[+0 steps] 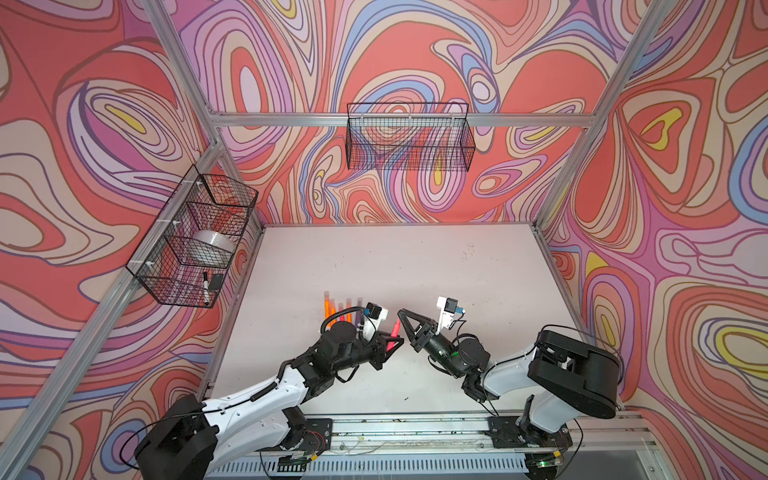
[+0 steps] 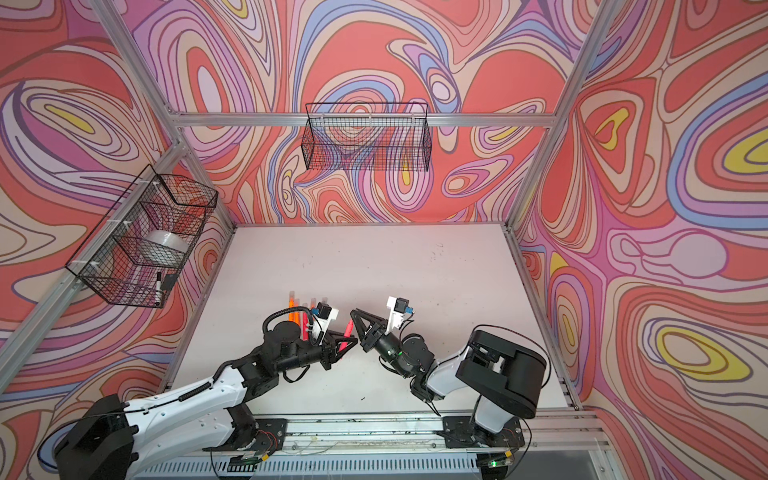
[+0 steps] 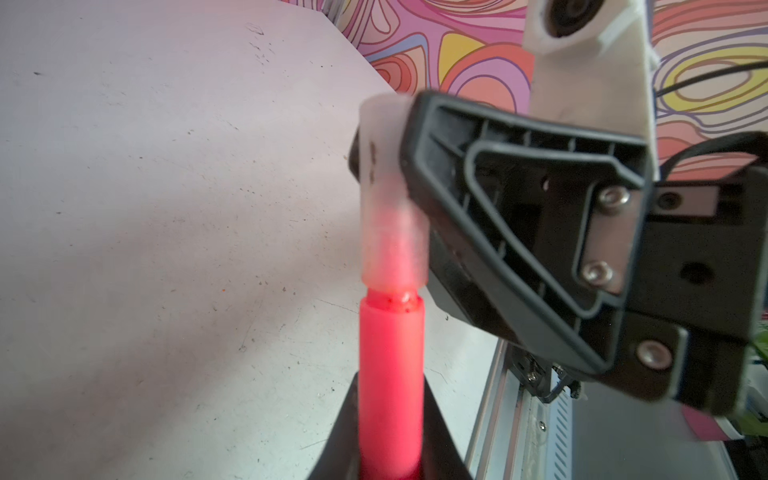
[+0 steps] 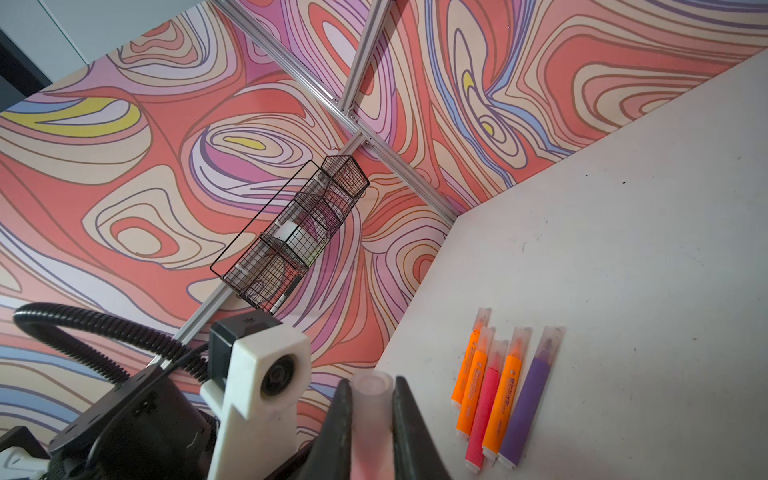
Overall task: Insert the pens into the pen caps
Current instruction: 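Lower the pink cap onto the highlighter tip with the right gripper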
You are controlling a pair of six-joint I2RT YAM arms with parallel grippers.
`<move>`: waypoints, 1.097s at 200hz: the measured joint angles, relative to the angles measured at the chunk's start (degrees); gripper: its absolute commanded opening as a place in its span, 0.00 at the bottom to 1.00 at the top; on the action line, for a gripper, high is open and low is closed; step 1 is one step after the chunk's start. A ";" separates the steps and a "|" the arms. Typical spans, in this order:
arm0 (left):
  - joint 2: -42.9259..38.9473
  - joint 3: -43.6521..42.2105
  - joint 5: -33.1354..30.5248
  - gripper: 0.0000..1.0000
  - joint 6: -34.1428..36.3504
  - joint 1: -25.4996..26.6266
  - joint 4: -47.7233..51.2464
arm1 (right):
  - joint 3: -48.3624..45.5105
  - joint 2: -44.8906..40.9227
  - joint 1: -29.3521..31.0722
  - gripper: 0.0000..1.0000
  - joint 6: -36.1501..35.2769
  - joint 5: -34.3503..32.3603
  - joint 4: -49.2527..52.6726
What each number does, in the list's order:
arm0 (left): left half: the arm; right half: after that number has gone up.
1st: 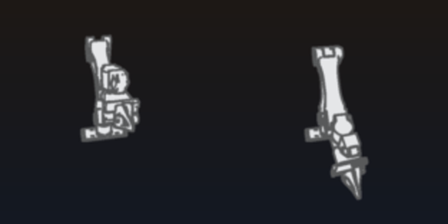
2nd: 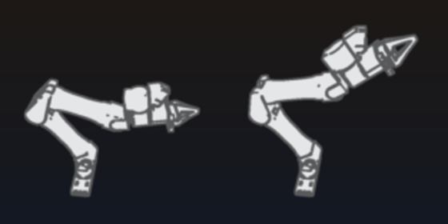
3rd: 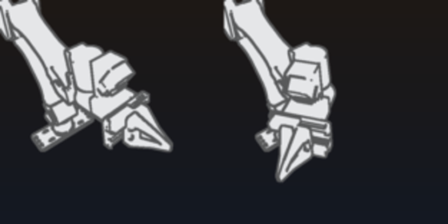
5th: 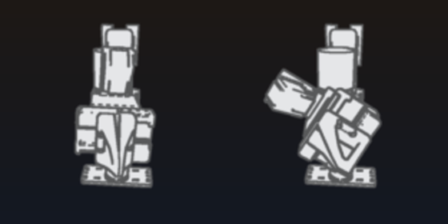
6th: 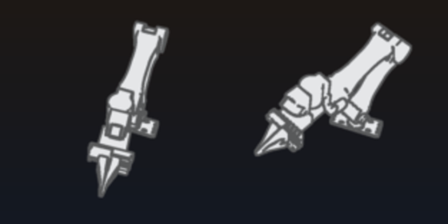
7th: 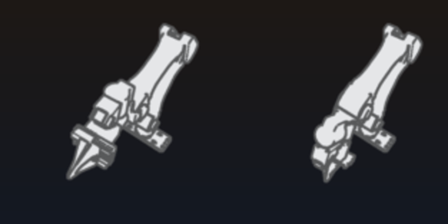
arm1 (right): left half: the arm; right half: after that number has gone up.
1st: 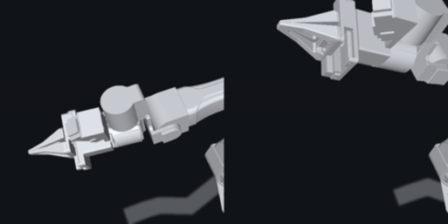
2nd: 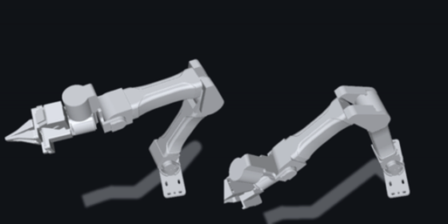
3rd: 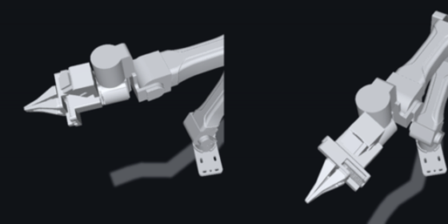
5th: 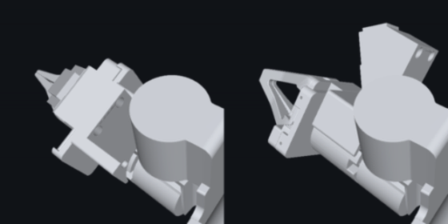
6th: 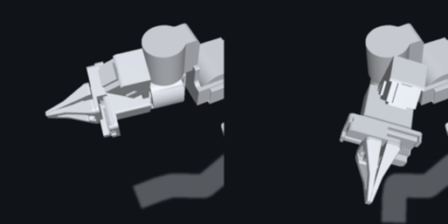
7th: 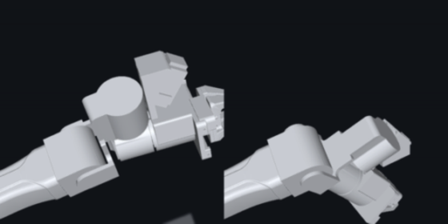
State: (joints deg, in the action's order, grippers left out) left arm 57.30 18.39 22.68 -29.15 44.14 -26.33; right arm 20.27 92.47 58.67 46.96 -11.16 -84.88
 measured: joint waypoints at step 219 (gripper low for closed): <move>1.66 1.53 1.29 0.00 1.16 -1.01 -3.78 | -0.15 -25.68 2.54 0.52 -9.35 -4.94 26.58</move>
State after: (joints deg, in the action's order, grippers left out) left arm 58.96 19.92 23.97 -27.99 43.13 -30.11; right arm 20.12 66.78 61.21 37.60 -16.10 -58.30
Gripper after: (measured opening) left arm 0.173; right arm 0.525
